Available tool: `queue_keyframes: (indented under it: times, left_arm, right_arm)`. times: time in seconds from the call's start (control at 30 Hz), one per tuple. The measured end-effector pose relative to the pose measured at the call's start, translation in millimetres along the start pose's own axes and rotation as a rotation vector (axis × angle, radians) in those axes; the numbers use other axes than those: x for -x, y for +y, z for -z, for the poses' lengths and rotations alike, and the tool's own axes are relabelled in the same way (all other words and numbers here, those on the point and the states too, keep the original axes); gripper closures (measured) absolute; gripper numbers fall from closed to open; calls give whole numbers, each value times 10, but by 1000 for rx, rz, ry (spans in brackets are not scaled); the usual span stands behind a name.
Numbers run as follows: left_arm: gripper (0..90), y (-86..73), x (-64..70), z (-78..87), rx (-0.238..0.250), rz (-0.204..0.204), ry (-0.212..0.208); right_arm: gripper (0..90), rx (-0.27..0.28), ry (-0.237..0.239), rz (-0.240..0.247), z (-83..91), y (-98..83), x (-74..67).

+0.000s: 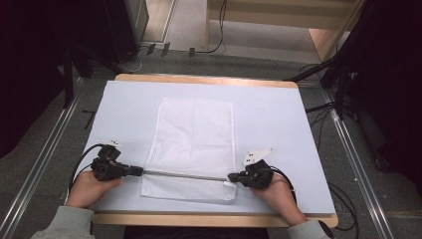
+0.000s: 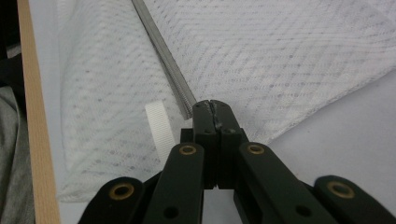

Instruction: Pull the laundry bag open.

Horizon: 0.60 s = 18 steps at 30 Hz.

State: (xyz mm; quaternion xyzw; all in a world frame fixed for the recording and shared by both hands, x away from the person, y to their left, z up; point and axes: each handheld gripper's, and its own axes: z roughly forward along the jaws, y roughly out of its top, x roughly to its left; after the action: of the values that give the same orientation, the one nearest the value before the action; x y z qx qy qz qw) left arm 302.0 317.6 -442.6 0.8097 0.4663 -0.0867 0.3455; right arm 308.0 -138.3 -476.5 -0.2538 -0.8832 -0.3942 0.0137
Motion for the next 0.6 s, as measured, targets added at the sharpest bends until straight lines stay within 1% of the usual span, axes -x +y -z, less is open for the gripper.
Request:
queue_keyframes:
  times: [0.03,0.07,0.1,0.13,0.17,0.2,0.23,0.27,0.3,0.33,0.37,0.4,0.43,0.47,0.5,0.53,0.6]
  left_arm:
    - [875,-4,9,-2,7,-20,-10]
    - [869,-7,16,-3,10,-36,-9]
    - [855,-10,20,-6,14,-38,-13]
    - [821,-10,27,-9,15,-45,-23]
    - [795,-10,52,-5,21,-72,0]
    - [741,-9,67,-6,28,-84,6]
    - [721,-11,90,-7,42,-99,1]
    - [690,-11,103,-1,42,-115,5]
    - [650,-13,120,-2,56,-130,20]
    - [637,-15,139,5,67,-141,27]
    - [621,-15,149,12,78,-156,26]
    - [589,-14,158,20,86,-163,34]
    - [565,-13,159,23,97,-171,37]
    - [553,-12,160,27,101,-170,37]
    - [523,-11,156,25,107,-164,37]
    - [511,-10,152,27,105,-166,42]
    - [487,-13,143,31,104,-167,58]
  right_arm:
    - [900,-1,0,0,0,2,-1]
    - [900,-2,-1,-2,2,4,-5]
    - [884,-2,3,-3,3,6,-1]
    - [862,-2,9,-9,6,8,5]
    - [835,3,24,-17,9,9,21]
    - [796,10,31,-38,15,16,35]
    - [767,16,23,-46,24,20,42]
    - [757,28,17,-60,41,32,59]
    - [737,38,13,-61,53,39,73]
    - [706,49,5,-65,71,45,87]
    - [684,57,-8,-70,90,48,99]
    - [665,63,-17,-73,107,49,111]
    - [621,69,-24,-79,125,47,120]
    - [589,79,-36,-75,135,45,135]
    - [560,82,-49,-79,149,43,141]
    - [512,90,-60,-80,158,38,156]
    - [464,90,-81,-83,174,31,177]
